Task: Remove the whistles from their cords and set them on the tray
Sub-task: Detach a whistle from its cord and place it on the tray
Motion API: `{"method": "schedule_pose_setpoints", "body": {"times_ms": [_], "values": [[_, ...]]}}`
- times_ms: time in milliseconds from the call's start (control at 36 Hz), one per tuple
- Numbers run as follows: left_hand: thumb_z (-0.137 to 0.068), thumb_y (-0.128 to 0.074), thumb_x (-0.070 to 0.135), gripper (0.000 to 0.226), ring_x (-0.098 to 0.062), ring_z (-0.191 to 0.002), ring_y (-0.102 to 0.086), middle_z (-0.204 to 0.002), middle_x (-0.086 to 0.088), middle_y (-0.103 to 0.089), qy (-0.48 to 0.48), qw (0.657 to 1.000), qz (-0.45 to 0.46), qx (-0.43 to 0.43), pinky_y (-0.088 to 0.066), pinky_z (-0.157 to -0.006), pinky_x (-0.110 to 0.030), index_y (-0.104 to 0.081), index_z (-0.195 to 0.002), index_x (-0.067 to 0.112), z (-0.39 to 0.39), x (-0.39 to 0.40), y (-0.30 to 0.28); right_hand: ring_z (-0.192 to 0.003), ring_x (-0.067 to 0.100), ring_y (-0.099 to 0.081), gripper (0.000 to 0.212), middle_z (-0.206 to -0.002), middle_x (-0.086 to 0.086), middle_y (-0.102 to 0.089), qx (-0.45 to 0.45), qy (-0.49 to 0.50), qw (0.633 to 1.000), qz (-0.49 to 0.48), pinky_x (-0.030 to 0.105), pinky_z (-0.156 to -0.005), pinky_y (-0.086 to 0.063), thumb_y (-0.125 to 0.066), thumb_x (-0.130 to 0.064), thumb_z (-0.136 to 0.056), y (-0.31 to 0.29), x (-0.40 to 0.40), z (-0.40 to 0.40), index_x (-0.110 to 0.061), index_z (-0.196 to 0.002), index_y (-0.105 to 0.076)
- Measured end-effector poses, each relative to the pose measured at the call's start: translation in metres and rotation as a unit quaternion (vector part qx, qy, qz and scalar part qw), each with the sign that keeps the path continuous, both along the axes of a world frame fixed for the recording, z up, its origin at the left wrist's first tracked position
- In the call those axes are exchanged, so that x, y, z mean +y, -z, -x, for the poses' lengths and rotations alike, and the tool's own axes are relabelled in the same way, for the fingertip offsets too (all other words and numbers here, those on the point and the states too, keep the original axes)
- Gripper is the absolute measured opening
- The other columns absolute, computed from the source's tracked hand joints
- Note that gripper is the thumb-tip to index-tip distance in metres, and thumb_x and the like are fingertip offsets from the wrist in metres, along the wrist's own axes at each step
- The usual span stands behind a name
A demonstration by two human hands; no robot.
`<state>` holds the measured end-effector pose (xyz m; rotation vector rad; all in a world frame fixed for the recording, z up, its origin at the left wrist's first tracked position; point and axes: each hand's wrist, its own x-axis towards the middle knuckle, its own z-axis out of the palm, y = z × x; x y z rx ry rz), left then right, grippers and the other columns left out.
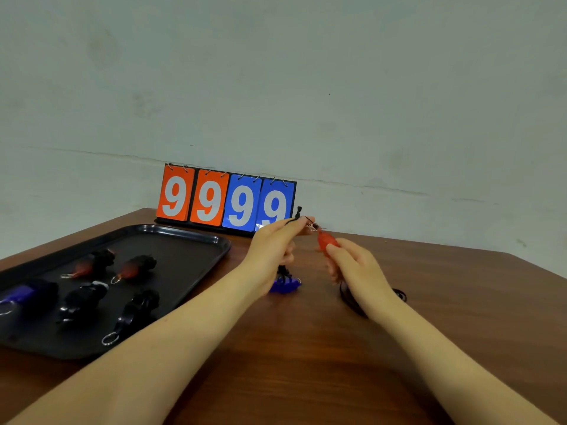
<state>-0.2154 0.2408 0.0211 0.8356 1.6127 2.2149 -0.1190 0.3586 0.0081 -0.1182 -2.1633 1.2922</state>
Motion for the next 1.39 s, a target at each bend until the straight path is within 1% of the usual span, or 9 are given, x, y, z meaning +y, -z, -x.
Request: {"method": "schedule_pose_setpoints", "body": {"times_ms": [194,389,556,778,889,1028,1083,1167,1389], "values": [[-0.097,-0.054,0.029,0.018,-0.005,-0.043,-0.028,-0.057,-0.001,-0.039,-0.009,0.999,0.042,0.018,-0.023,-0.039,-0.015,-0.068,-0.093,0.018,-0.001,-0.003,-0.003,-0.046,0.010,-0.030,0.044,-0.048,-0.007,-0.034,0.027,0.034,0.999,0.021,0.031,-0.052,-0.026,-0.036,-0.025,-0.102,-0.004,0.005,-0.003,-0.011,-0.068,-0.061],[-0.098,-0.051,0.026,0.023,-0.005,-0.040,-0.035,-0.050,0.005,-0.052,0.031,0.999,0.034,0.018,-0.024,-0.037,-0.015,-0.065,-0.088,0.011,-0.005,-0.006,-0.005,-0.041,0.015,-0.029,0.050,-0.042,-0.002,-0.031,-0.012,0.022,0.992,0.120,0.028,-0.049,-0.031,-0.031,-0.027,-0.102,-0.014,0.001,-0.005,-0.009,-0.058,-0.050],[-0.098,-0.051,0.024,0.025,-0.007,-0.045,-0.037,-0.071,0.003,-0.068,0.045,0.999,0.016,-0.006,-0.023,-0.038,-0.016,-0.058,-0.077,0.013,-0.009,-0.006,-0.007,-0.039,0.016,-0.026,0.050,-0.042,0.001,-0.025,-0.014,0.003,0.985,0.171,0.030,-0.046,-0.030,-0.030,-0.027,-0.099,-0.016,0.003,-0.005,-0.009,-0.055,-0.047],[-0.096,-0.053,0.023,0.028,-0.009,-0.048,-0.039,-0.061,0.002,-0.061,0.037,0.998,0.011,-0.044,-0.022,-0.039,-0.018,-0.052,-0.069,0.013,-0.010,-0.003,-0.009,-0.041,0.015,-0.033,0.050,-0.043,0.001,-0.033,0.020,0.004,0.988,0.151,0.029,-0.049,-0.035,-0.032,-0.028,-0.100,-0.018,0.002,-0.010,-0.008,-0.059,-0.052],[-0.092,-0.058,0.022,0.030,-0.013,-0.053,-0.035,-0.051,0.001,-0.050,-0.011,0.999,0.018,-0.049,-0.020,-0.048,-0.024,-0.054,-0.064,0.013,-0.010,-0.002,-0.010,-0.050,0.018,-0.042,0.047,-0.052,0.000,-0.051,0.039,0.017,0.989,0.143,0.029,-0.060,-0.040,-0.038,-0.028,-0.099,-0.019,0.003,-0.011,-0.009,-0.059,-0.054],[-0.091,-0.061,0.029,0.026,-0.013,-0.056,-0.036,-0.078,-0.010,-0.055,-0.009,0.999,-0.020,-0.032,-0.021,-0.046,-0.024,-0.074,-0.070,0.020,-0.009,-0.005,-0.011,-0.058,0.010,-0.046,0.038,-0.058,-0.010,-0.054,0.080,0.009,0.996,-0.038,0.014,-0.058,-0.039,-0.051,-0.032,-0.090,-0.015,0.008,-0.014,-0.023,-0.055,-0.060],[-0.091,-0.060,0.032,0.023,-0.012,-0.053,-0.034,-0.069,-0.007,-0.053,-0.016,0.999,-0.006,-0.029,-0.021,-0.046,-0.023,-0.070,-0.086,0.012,-0.008,-0.007,-0.011,-0.062,0.006,-0.047,0.026,-0.065,-0.011,-0.053,0.106,0.002,0.983,-0.152,0.015,-0.058,-0.035,-0.051,-0.041,-0.081,-0.011,0.009,-0.016,-0.023,-0.065,-0.059],[-0.094,-0.056,0.029,0.023,-0.009,-0.051,-0.036,-0.057,0.005,-0.056,-0.020,1.000,-0.011,-0.014,-0.023,-0.043,-0.019,-0.065,-0.082,0.011,-0.008,-0.008,-0.011,-0.073,0.009,-0.052,0.017,-0.079,-0.011,-0.055,0.101,0.017,0.956,-0.276,0.014,-0.062,-0.037,-0.048,-0.044,-0.078,-0.008,0.009,-0.017,-0.029,-0.077,-0.057],[-0.095,-0.055,0.024,0.022,-0.007,-0.046,-0.040,-0.061,0.008,-0.064,-0.020,0.999,-0.032,-0.023,-0.025,-0.037,-0.015,-0.065,-0.082,0.009,-0.008,-0.010,-0.014,-0.079,0.007,-0.055,0.011,-0.087,-0.016,-0.059,0.075,0.016,0.953,-0.294,0.011,-0.065,-0.041,-0.059,-0.032,-0.079,-0.007,0.006,-0.019,-0.033,-0.090,-0.057]]}}
